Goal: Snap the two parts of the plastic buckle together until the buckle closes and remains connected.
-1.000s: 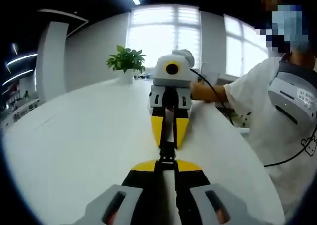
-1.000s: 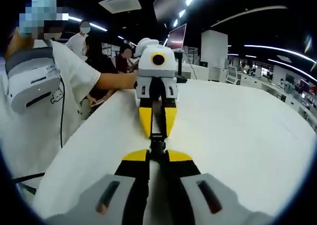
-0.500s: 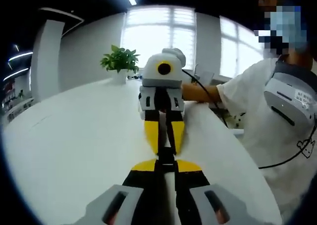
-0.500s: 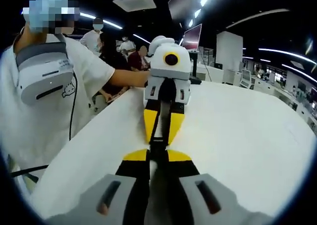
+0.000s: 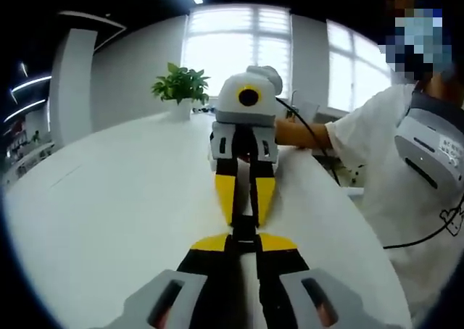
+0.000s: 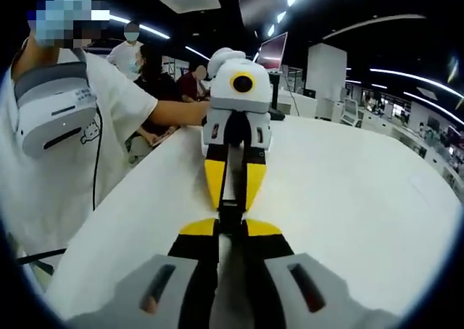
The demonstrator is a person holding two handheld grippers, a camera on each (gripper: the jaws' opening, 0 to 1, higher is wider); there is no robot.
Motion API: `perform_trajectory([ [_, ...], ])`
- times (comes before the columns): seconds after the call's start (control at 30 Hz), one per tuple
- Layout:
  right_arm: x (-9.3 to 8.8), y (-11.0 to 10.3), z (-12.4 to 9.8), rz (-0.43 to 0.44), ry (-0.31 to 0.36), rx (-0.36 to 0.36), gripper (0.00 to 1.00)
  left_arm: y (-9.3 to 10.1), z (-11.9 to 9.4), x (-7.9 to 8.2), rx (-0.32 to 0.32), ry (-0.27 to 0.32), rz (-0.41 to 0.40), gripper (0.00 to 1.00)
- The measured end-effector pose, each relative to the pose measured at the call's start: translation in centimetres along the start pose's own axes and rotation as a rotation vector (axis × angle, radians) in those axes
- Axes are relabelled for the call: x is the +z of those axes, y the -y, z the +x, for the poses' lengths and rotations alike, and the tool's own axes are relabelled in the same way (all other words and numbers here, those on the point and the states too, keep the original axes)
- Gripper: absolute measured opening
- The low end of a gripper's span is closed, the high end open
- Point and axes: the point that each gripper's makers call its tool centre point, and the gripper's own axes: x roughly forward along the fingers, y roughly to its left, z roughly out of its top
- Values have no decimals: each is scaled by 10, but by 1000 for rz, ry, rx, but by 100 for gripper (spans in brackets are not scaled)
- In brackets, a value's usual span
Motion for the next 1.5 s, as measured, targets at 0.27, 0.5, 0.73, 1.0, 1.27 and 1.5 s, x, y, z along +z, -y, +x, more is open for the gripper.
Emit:
perform_trajectory([
  [0.27,12,4,-3,19,48,-1,10,0,-4,8,27,35,-7,15],
  [0.5,11,9,-1,27,49,-4,10,-3,-9,9,49,50,-12,16],
  [0.73,7,19,-2,42,48,-10,10,-4,-13,9,61,70,-21,16],
  [1.0,10,48,-10,32,56,-40,10,-6,-18,6,89,83,-32,18],
  [1.27,11,77,-11,21,54,-60,10,-7,-24,0,117,94,-64,19],
  [1.5,7,103,-12,48,63,-82,10,-8,-29,-2,149,108,-82,20],
])
